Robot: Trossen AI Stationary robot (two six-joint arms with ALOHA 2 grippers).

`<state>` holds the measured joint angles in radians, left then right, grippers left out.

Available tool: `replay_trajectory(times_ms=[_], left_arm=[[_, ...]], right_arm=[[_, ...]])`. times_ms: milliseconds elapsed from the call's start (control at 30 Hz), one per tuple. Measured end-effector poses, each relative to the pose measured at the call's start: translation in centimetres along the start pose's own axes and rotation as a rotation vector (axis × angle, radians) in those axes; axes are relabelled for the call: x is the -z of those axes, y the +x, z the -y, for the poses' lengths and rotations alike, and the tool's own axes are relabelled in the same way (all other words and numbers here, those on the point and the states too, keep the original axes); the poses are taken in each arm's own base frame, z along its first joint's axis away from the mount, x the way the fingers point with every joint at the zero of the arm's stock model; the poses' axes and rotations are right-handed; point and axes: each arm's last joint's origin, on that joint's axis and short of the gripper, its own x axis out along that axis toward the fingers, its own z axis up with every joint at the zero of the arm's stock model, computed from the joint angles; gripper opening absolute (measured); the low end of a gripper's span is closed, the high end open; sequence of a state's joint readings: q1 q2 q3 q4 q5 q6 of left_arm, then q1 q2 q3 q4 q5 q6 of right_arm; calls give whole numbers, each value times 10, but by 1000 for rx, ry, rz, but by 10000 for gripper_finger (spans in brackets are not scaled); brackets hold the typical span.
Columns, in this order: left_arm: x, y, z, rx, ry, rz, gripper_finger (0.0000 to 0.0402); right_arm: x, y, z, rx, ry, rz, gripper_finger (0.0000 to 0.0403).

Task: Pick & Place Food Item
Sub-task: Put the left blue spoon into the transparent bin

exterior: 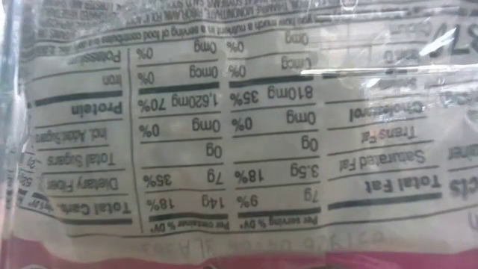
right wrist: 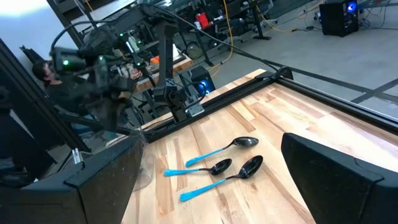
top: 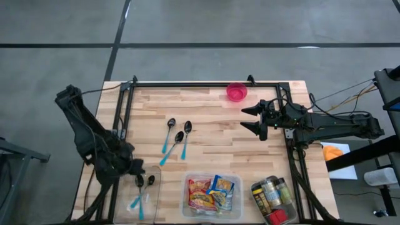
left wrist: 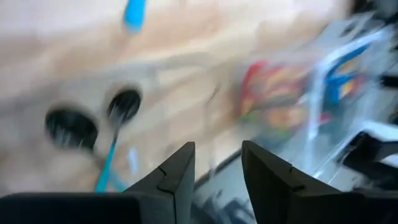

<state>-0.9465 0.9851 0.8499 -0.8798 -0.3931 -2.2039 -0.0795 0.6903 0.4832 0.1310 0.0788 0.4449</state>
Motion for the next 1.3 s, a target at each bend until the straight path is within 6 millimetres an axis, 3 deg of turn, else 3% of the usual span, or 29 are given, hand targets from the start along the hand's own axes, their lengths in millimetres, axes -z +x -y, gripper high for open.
replay_trajectory(times_ms=[300, 600, 867, 1300], left_arm=[[-49, -18, 9, 96, 45, 204, 133], [-114, -10, 27, 26, 43, 293, 133], [-178, 25, 29, -158, -33, 207, 133], [-209, 106, 23, -453, 65, 144, 133]], right_arm=[[0, 0, 0, -1, 0, 0, 381], [0, 0, 0, 0, 0, 0, 381], [0, 0, 0, 0, 0, 0, 381], [0, 0, 0, 0, 0, 0, 381]])
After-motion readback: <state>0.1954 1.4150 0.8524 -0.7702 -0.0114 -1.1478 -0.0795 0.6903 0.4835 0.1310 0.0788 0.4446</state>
